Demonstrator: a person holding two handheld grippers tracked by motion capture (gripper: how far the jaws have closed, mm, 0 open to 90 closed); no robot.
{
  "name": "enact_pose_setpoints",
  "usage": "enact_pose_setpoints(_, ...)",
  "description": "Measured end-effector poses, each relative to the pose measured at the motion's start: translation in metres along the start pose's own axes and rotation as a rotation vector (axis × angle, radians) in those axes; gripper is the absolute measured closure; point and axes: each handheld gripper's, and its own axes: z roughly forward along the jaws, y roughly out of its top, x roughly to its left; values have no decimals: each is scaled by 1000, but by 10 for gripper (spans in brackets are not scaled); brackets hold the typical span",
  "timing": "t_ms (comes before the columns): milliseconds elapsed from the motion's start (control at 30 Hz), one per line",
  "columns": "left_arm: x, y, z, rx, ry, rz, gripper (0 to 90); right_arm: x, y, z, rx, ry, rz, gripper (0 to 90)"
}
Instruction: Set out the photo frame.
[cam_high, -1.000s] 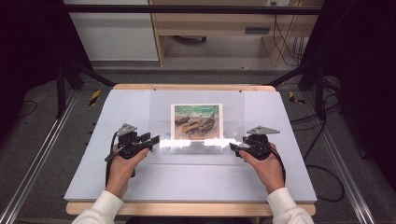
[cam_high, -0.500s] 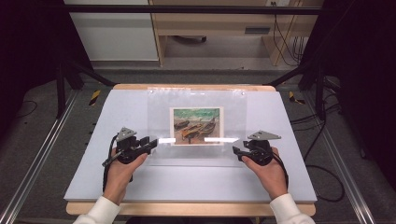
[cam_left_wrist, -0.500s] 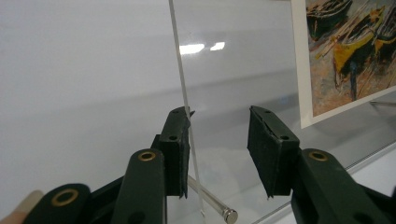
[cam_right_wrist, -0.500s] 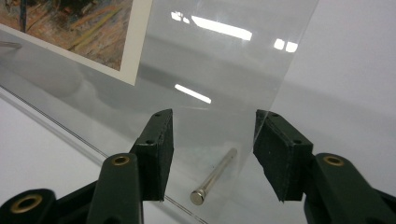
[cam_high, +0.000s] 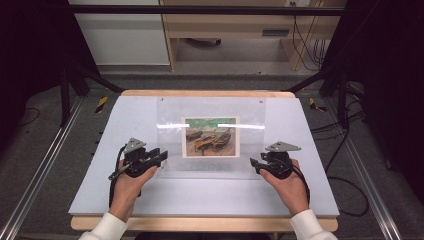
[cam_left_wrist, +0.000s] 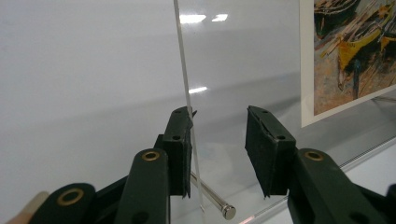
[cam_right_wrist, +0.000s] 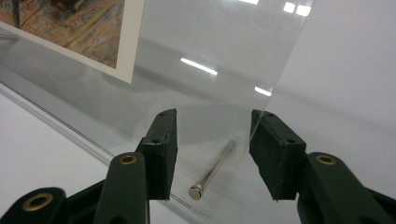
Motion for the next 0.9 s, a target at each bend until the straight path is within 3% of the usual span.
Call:
enact_pose_setpoints(633, 0, -3, -5, 14, -9, 13, 644, 2, -5, -4, 5, -3, -11, 570)
enact_pose_setpoints(867, 0, -4, -6, 20, -9, 36, 650, 2, -7, -5, 6, -3, -16, 578)
enact_pose_setpoints(900, -2, -5, -7, 30, -22, 13, 650, 3, -8, -5, 7, -5, -12, 577)
